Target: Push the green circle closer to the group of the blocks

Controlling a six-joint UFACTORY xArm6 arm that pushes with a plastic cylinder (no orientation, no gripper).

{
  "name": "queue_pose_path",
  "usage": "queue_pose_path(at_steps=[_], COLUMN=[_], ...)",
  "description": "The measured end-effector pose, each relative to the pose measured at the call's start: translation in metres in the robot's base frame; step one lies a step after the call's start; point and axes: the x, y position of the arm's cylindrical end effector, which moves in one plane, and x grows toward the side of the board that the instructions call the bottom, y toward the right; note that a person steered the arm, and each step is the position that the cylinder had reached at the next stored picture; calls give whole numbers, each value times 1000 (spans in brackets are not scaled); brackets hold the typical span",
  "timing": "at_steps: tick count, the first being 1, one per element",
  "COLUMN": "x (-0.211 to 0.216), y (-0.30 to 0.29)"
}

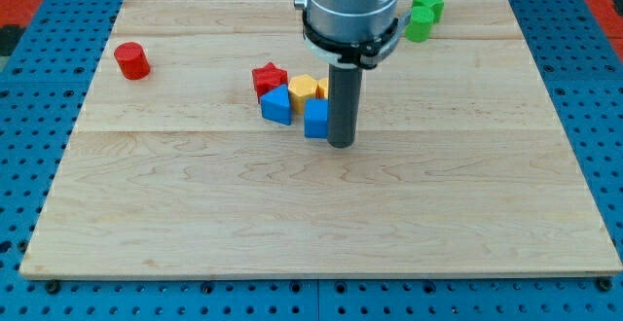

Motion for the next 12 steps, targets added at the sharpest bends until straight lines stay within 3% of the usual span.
queue_pose_path(at_steps=[1, 2, 3, 4, 5, 6, 7, 8, 9, 11, 12], x=[5, 34, -3, -78, -162, -194, -194, -197, -223, -205, -144], y=[-40, 1, 140, 232, 224, 190, 105, 58, 71, -87, -90])
